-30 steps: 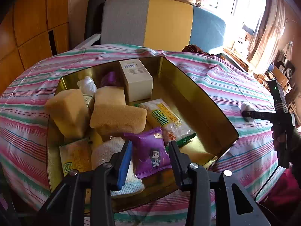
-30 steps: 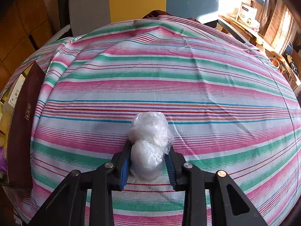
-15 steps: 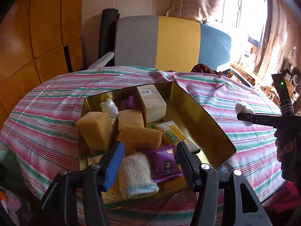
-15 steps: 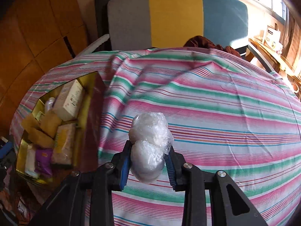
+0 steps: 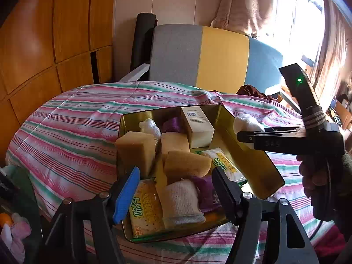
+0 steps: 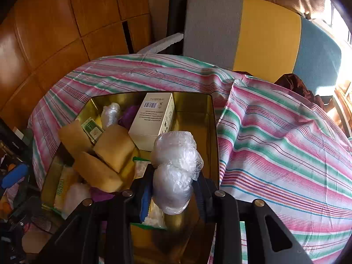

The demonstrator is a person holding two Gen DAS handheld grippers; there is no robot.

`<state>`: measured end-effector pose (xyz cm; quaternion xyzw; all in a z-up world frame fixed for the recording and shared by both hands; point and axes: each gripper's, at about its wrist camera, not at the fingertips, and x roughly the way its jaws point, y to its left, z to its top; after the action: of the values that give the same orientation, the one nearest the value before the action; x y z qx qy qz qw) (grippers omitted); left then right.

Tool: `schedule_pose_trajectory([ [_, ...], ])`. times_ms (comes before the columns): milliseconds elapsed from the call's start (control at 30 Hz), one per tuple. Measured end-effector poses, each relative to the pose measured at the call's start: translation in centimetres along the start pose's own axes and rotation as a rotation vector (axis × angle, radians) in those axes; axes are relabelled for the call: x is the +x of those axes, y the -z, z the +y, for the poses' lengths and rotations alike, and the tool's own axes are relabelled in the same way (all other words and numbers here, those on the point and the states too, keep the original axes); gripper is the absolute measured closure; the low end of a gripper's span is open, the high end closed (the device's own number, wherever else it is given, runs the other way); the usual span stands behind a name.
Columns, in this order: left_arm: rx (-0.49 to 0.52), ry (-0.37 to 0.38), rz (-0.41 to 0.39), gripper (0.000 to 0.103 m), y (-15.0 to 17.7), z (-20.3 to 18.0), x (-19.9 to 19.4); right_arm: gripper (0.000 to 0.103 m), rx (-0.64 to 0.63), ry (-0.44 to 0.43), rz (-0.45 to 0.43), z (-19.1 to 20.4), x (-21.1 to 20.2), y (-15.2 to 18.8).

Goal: Organize objects
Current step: 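Lower the purple packet into the tray and open the left gripper while the right carries the bag over, then lower the white plastic bag ball into the tray and open the right gripper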

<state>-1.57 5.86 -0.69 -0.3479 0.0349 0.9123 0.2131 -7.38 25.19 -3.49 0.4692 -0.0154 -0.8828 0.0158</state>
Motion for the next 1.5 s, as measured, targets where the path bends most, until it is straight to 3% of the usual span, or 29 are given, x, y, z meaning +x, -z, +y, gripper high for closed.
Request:
schedule_pose_trajectory([
  [167,-0.021,-0.018,0.005,0.029,0.1,0.8,0.2,0.069,-0.007,0.042,0.066,0.1,3.3,-0.3],
  [400,-0.039,-0.033,0.026,0.026,0.3,1.4,0.9,0.064,0.004,0.059,0.093,-0.2,4.7,0.4],
  [567,-0.042,-0.039,0.029,0.017,0.5,1.4,1.0,0.061,0.033,0.050,0.081,-0.8,4.6,0.7],
  [800,-0.036,-0.075,0.034,0.007,0.5,1.2,1.1,0.055,0.093,0.033,-0.002,-1.2,1.7,1.4],
  [867,-0.034,-0.090,0.028,0.000,0.5,1.1,0.9,0.047,0.114,0.032,-0.035,-1.1,0.4,2.0],
  [1200,-0.086,-0.157,0.065,0.000,0.8,0.7,0.0,0.041,0.148,0.085,-0.128,0.0,-5.1,6.5],
  [1500,-0.130,-0.203,0.007,0.000,1.7,0.3,-1.8,0.041,0.160,0.133,-0.191,0.8,-7.7,9.1],
])
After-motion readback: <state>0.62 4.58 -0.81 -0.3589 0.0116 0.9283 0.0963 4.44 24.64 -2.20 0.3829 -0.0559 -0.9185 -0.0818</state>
